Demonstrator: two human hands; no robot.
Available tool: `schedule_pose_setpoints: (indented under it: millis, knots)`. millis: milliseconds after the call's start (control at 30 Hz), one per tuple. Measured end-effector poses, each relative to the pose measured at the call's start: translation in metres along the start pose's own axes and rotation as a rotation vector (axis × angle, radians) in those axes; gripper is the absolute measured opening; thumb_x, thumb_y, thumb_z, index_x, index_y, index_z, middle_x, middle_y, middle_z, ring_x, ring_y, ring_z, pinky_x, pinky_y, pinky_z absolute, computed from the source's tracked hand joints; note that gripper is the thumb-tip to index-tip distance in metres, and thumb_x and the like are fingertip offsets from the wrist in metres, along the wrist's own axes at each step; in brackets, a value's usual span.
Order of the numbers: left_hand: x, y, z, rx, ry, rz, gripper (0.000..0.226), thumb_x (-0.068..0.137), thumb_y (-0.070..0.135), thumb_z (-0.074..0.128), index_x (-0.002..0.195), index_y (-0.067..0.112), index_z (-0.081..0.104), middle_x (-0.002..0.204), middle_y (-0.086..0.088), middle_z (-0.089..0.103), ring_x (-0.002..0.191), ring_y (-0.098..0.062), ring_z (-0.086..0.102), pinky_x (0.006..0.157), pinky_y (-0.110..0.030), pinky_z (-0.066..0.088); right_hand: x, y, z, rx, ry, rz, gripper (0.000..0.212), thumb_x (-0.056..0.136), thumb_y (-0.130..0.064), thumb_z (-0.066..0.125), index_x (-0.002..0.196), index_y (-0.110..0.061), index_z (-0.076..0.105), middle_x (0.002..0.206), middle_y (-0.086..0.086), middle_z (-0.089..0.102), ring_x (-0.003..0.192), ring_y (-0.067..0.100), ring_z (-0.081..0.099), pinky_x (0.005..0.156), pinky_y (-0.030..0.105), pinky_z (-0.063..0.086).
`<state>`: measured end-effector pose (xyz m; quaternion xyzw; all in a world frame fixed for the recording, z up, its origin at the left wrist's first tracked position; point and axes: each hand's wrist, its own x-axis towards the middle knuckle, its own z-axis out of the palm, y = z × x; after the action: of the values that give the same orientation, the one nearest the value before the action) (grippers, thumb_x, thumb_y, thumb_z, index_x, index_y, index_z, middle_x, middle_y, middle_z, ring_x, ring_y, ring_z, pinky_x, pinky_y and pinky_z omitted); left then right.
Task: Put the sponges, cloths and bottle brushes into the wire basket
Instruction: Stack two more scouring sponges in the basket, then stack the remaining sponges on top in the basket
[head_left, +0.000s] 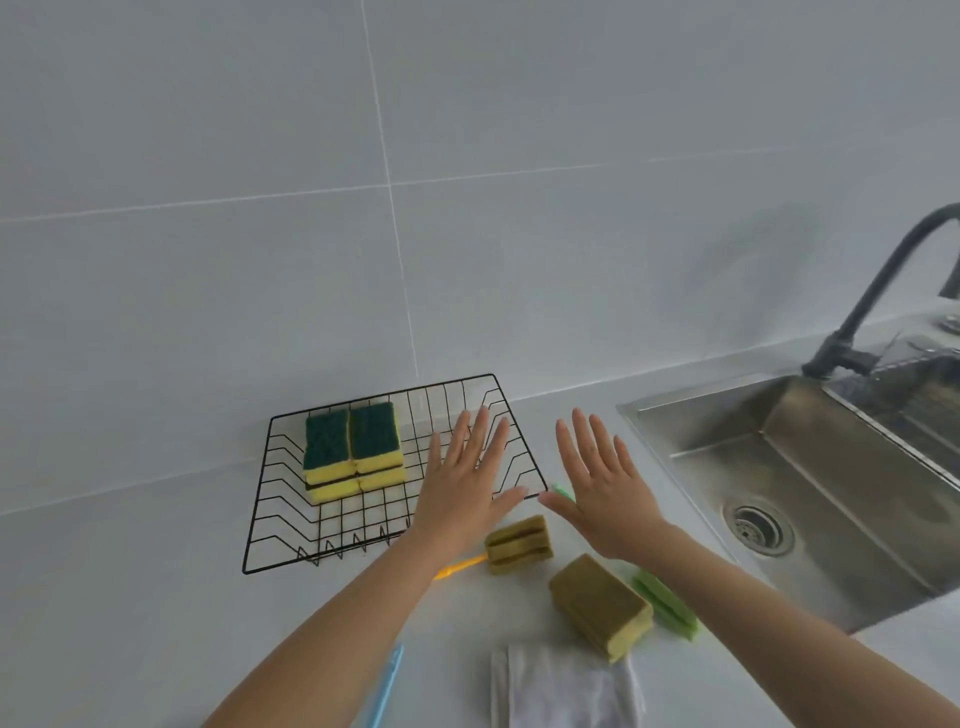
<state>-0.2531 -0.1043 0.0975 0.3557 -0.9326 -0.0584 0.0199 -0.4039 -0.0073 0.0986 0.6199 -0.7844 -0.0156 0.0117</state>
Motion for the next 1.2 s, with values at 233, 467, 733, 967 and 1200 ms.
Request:
schedule_pose_setpoints:
  millis: [233,467,733,967,1200]
  knots:
    - [-0.008,0.05,0.047,-0.02,-0.21,0.176,0.101,0.064,0.078,-0.004,0.146,0.02,-0.018,0.146,0.001,-0.031,0.141,-0.02,-0.025,0.119,-0.043,-0.006,-0.064,0.028,0.041,0.172,-0.234,0.15,0.117,0.031,-0.077,-0.044,0.125,-0.008,-0.036,0.136,0.004,-0.041,0.127,0.024,-0.036,0.108,0.036,-0.017]
    - [-0.015,0.071,0.084,-0.063,-0.335,0.222,0.077,0.094,0.053,0.031,0.148,0.019,-0.011,0.158,-0.007,-0.016,0.146,-0.024,-0.014,0.12,-0.037,-0.004,-0.093,0.022,0.068,0.288,-0.335,0.2,0.12,0.028,-0.081,-0.04,0.126,-0.011,-0.035,0.137,0.002,-0.039,0.127,0.022,-0.034,0.112,0.035,-0.012]
    - [-0.017,0.076,0.111,-0.182,-0.442,0.157,0.064,0.097,0.045,0.032,0.15,0.021,0.005,0.16,-0.01,-0.001,0.148,-0.026,0.001,0.119,-0.04,0.016,-0.101,0.009,0.095,0.297,-0.415,0.199,0.139,0.027,-0.083,-0.037,0.145,-0.013,-0.017,0.158,0.006,-0.016,0.146,0.024,-0.012,0.119,0.037,0.0]
    - [-0.018,0.078,0.115,-0.368,-0.531,0.054,0.06,0.096,0.044,0.037,0.149,0.024,0.016,0.158,-0.009,0.011,0.144,-0.027,0.021,0.114,-0.04,0.029,-0.1,0.006,0.088,0.315,-0.443,0.195,0.078,0.092,-0.053,0.035,0.148,-0.014,-0.002,0.159,0.002,-0.004,0.145,0.025,0.007,0.117,0.038,0.019]
    - [-0.01,0.078,0.085,-0.572,-0.443,-0.033,0.05,0.096,0.033,0.045,0.141,0.013,0.038,0.149,-0.012,0.034,0.138,-0.024,0.034,0.111,-0.031,0.028,-0.093,0.012,0.068,0.469,-0.366,0.222,0.072,0.091,-0.044,0.047,0.148,-0.017,0.012,0.157,0.001,0.01,0.142,0.026,0.016,0.115,0.036,0.024]
